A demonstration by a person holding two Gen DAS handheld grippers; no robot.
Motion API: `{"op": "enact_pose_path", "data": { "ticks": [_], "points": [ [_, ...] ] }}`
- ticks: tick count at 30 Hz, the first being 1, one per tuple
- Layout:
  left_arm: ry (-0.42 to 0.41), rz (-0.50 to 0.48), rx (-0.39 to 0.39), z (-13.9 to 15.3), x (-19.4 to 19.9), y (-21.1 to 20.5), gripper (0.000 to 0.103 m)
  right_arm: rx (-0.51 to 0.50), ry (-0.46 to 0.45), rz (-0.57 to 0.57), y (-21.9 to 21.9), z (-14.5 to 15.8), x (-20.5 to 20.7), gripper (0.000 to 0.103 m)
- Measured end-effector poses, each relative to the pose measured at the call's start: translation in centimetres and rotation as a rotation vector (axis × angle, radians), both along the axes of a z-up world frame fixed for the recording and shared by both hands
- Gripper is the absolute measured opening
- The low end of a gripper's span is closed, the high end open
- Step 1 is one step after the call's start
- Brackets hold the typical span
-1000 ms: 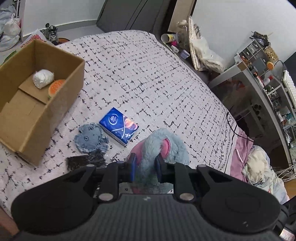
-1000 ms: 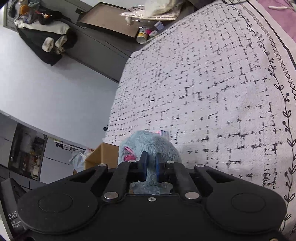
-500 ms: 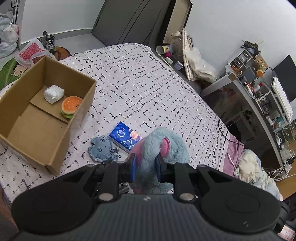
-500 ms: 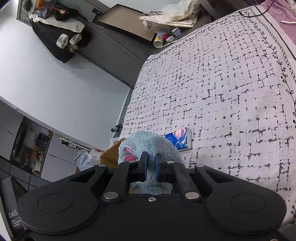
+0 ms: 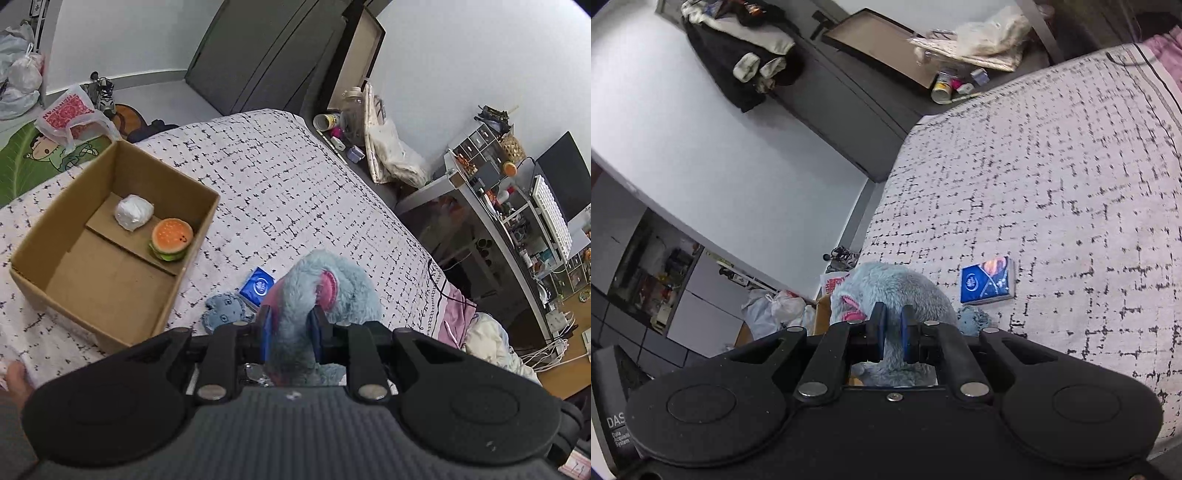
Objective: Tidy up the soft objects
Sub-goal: 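Carry the plush slipper in the right tool over to the box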
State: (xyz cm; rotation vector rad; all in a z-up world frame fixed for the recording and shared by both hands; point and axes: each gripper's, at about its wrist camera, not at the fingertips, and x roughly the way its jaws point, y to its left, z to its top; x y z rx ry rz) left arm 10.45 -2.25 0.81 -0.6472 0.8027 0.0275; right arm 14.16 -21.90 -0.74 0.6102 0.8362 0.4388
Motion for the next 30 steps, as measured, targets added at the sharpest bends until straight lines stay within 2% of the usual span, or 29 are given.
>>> {"op": "enact_pose_path", "data": {
  "ticks": [15, 30],
  "points": [
    [-0.023, 0.016, -0.034, -0.3, -1.5, 4.2, 0.020, -0.017, -0.039, 0.017, 4.0, 0.4, -1.3, 0.009],
    [-0.024, 0.060, -0.059, -1.2, -1.7, 8.3, 0.020, -0.040, -0.051, 0.056, 8.2, 0.2, -0.9, 0.009]
  ]
}}
